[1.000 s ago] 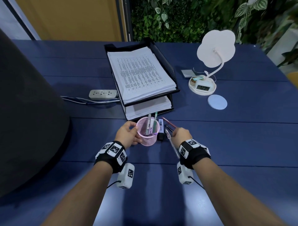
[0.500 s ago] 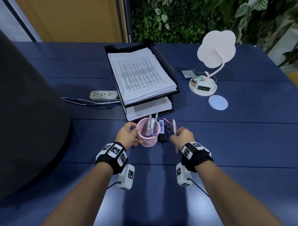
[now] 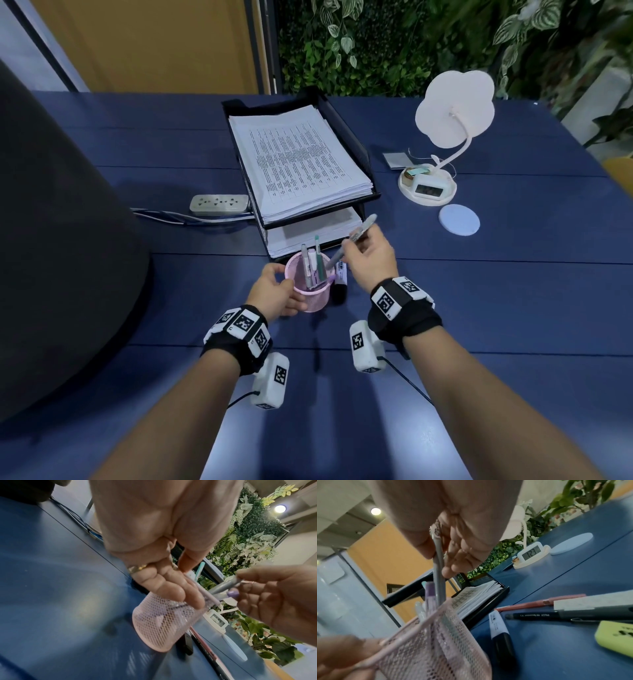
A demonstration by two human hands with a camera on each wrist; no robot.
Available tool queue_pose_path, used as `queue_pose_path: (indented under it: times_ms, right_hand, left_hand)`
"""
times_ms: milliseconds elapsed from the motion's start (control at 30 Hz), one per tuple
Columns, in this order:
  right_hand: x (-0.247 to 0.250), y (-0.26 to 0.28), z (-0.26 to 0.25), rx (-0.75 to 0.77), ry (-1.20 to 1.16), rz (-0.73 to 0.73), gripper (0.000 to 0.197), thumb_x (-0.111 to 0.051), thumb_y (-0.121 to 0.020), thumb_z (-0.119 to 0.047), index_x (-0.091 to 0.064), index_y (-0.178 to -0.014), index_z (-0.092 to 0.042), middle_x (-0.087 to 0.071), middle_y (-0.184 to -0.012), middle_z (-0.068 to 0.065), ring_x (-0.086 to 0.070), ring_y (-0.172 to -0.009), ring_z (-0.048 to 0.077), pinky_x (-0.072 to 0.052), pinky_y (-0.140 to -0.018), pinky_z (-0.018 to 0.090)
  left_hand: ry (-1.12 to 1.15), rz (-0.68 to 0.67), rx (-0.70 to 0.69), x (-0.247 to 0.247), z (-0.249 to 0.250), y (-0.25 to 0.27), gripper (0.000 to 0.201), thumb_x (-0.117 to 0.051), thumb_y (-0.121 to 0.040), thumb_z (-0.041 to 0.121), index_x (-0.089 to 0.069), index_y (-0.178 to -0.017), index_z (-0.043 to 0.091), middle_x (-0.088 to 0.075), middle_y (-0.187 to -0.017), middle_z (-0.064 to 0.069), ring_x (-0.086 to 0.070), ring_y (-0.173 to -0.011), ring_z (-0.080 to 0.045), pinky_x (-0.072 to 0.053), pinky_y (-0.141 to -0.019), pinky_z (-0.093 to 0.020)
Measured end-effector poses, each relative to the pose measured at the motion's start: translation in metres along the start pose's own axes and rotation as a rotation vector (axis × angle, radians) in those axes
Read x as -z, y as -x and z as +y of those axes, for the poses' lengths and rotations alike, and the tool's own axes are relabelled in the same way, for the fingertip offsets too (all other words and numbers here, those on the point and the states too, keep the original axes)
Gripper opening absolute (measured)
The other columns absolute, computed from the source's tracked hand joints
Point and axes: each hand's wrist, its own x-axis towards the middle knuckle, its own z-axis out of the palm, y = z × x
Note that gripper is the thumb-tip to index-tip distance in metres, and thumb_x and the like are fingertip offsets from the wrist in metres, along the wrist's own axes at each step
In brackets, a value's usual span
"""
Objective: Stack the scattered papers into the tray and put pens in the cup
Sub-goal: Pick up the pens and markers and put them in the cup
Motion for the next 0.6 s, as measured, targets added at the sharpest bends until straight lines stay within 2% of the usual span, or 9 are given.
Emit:
queue_pose_path:
  times_ms: [67,167,267,367,433,467,533,600]
  right_hand:
    - [-0.002,0.002,0.004,0.009,0.117,-0.076,0.012,-0.063,-0.081,-0.02,-0.056,-0.087,-0.011,-0.067,-0.079,0.005,-0.064,-0.075,0.022,-0.054,-0.075,0.032]
    - [-0.004,0.005,0.008,0.002,0.168,-0.17,0.008,-0.066,-0.08,-0.016,-0.06,-0.085,-0.014,-0.066,-0.078,0.002,-0.061,-0.074,0.019,-0.049,-0.071,0.025]
    - [-0.006,0.008,0.009,0.008,0.26,-0.226,0.014,-0.064,-0.083,-0.022,-0.062,-0.088,-0.009,-0.068,-0.081,0.007,-0.063,-0.078,0.025,-0.05,-0.073,0.03]
    - [-0.006,0.01,0.008,-0.045,0.227,-0.301,0.009,-0.06,-0.083,-0.021,-0.065,-0.089,-0.016,-0.071,-0.088,0.008,-0.065,-0.085,0.026,-0.053,-0.083,0.038]
    - [-0.002,0.008,0.011,-0.108,0.183,-0.289,0.023,-0.054,-0.084,-0.016,-0.065,-0.103,-0.019,-0.07,-0.1,0.006,-0.065,-0.094,0.024,-0.051,-0.092,0.037]
    - [0.001,0.007,0.014,-0.123,0.217,-0.26,0.028,-0.05,-0.085,-0.014,-0.065,-0.108,-0.018,-0.069,-0.105,0.006,-0.064,-0.099,0.024,-0.049,-0.094,0.033]
    - [0.01,0.006,0.022,-0.144,0.36,-0.174,0.03,-0.047,-0.086,-0.011,-0.064,-0.11,-0.016,-0.068,-0.109,0.007,-0.062,-0.103,0.026,-0.047,-0.088,0.026]
    - [0.021,0.007,0.034,-0.209,0.571,-0.138,0.027,-0.049,-0.086,-0.011,-0.065,-0.108,-0.015,-0.066,-0.109,0.01,-0.06,-0.105,0.031,-0.047,-0.085,0.029]
  left_hand:
    - [-0.05,-0.021,0.039,0.003,0.001,0.002,0.015,-0.045,-0.093,0.009,-0.039,-0.104,0.017,-0.067,-0.068,-0.011,-0.062,-0.047,-0.019,-0.045,-0.049,-0.025]
    - [-0.209,0.012,0.018,0.009,0.004,0.001,0.008,-0.055,-0.089,0.018,-0.047,-0.088,0.016,-0.068,-0.067,-0.005,-0.06,-0.048,-0.019,-0.039,-0.043,-0.021]
    - [-0.241,0.116,-0.06,0.013,0.004,-0.002,0.017,-0.058,-0.091,0.028,-0.055,-0.082,0.014,-0.063,-0.064,-0.002,-0.056,-0.046,-0.015,-0.04,-0.041,-0.02]
    - [-0.223,0.094,-0.095,0.013,0.003,-0.003,0.015,-0.06,-0.091,0.021,-0.058,-0.078,0.016,-0.061,-0.063,-0.004,-0.055,-0.043,-0.008,-0.044,-0.041,-0.018]
    - [-0.225,0.077,-0.081,0.011,0.005,-0.003,0.015,-0.057,-0.093,0.015,-0.057,-0.078,0.015,-0.06,-0.061,-0.005,-0.055,-0.039,-0.005,-0.046,-0.042,-0.017]
    - [-0.232,0.08,-0.075,0.009,0.006,-0.004,0.012,-0.056,-0.093,0.013,-0.056,-0.08,0.014,-0.06,-0.06,-0.006,-0.055,-0.039,-0.005,-0.047,-0.041,-0.017]
    - [-0.248,0.089,-0.063,0.006,0.009,-0.004,0.007,-0.054,-0.092,0.011,-0.056,-0.085,0.012,-0.061,-0.062,-0.007,-0.056,-0.043,-0.01,-0.047,-0.04,-0.017]
    - [-0.261,0.094,-0.052,0.003,0.01,-0.003,0.004,-0.052,-0.09,0.01,-0.056,-0.089,0.012,-0.062,-0.063,-0.009,-0.056,-0.046,-0.015,-0.046,-0.04,-0.018]
